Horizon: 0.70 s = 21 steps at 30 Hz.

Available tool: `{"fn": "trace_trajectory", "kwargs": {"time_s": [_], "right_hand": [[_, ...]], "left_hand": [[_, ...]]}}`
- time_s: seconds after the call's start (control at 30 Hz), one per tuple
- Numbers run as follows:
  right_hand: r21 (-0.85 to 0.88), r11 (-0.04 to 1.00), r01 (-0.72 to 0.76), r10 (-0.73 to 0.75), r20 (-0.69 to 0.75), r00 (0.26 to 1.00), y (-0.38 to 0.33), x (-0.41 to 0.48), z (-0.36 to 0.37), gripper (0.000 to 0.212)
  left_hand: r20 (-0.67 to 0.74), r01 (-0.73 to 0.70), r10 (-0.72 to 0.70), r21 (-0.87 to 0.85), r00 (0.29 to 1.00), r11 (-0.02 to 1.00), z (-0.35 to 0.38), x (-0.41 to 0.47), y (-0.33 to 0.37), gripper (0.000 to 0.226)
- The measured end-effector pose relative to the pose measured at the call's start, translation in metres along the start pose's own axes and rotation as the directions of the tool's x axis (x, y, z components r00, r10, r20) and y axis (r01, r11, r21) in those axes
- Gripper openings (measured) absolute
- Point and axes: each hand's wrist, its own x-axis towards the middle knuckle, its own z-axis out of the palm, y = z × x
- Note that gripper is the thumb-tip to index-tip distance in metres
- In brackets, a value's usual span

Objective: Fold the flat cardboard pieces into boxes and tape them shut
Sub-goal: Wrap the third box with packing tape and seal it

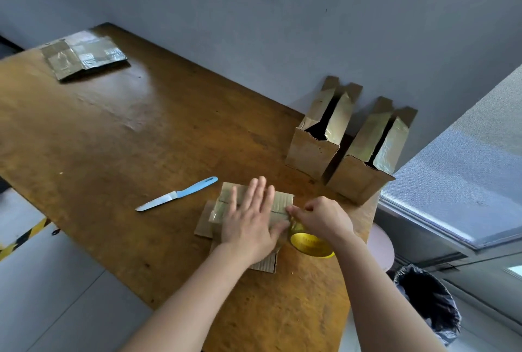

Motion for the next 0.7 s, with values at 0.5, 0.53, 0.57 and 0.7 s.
{"fn": "trace_trajectory", "kwargs": {"time_s": [0.5, 0.53, 0.57, 0.7], "right_hand": [[0.117, 0.992, 0.056, -0.067, 0.092, 0.994, -0.063, -0.013, 0.037, 0.048], [0.127, 0.989, 0.072, -0.086, 0.106, 0.991, -0.072, -0.015, 0.041, 0.048], [0.138, 0.986, 0.089, -0.106, 0.122, 0.987, -0.080, -0.016, 0.045, 0.049], [0.149, 0.979, 0.141, -0.170, 0.200, 0.965, -0.118, -0.024, 0.063, 0.050]], "left_hand": [[0.096, 0.009, -0.009, -0.003, 0.995, 1.000, -0.012, -0.013, -0.082, 0.067], [0.120, 0.028, -0.025, -0.020, 0.992, 0.999, -0.014, -0.015, -0.093, 0.067], [0.143, 0.047, -0.041, -0.040, 0.989, 0.998, -0.016, -0.018, -0.103, 0.068], [0.192, 0.158, -0.128, -0.151, 0.973, 0.976, -0.025, -0.035, -0.141, 0.065]]}}
